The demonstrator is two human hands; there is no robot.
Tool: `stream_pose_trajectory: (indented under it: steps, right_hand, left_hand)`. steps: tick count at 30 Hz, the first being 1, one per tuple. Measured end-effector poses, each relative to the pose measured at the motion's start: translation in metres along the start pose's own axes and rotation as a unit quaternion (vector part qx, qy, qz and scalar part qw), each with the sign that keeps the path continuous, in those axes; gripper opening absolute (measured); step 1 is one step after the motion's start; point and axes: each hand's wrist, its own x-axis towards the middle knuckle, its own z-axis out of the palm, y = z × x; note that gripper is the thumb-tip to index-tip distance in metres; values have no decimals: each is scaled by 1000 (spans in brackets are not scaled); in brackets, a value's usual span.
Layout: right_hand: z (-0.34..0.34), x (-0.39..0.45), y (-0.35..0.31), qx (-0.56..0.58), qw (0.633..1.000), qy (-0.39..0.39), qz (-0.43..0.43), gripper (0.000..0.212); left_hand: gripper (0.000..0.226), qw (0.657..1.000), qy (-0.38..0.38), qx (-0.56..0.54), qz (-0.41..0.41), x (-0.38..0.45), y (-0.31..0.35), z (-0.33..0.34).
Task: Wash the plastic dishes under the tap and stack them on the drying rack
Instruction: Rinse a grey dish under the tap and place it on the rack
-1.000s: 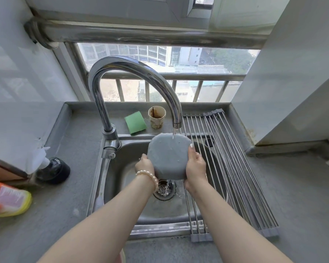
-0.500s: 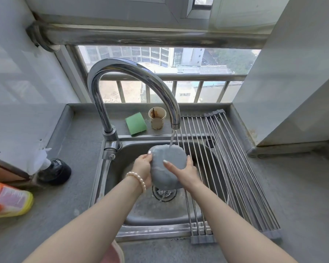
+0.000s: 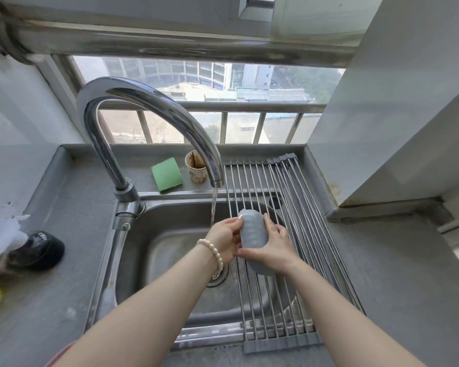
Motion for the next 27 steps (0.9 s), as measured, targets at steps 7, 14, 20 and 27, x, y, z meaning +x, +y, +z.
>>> stream_pose_trajectory:
  steps: [7, 14, 20, 27]
  right_hand:
    - [3, -1, -15, -41, 992, 118, -32, 103]
    - [18, 10, -11, -235, 967, 45, -84, 100]
    - [30, 13, -10, -169, 982, 85, 22, 124]
    - [0, 31, -23, -167, 965, 200, -16, 119]
  left_hand:
    - [34, 984, 116, 115, 71, 14, -3, -9]
    - [28, 983, 122, 128, -38, 16, -28, -27]
    - [18, 987, 105, 89, -79, 16, -31, -42]
    - [23, 987, 22, 122, -101, 19, -42, -43]
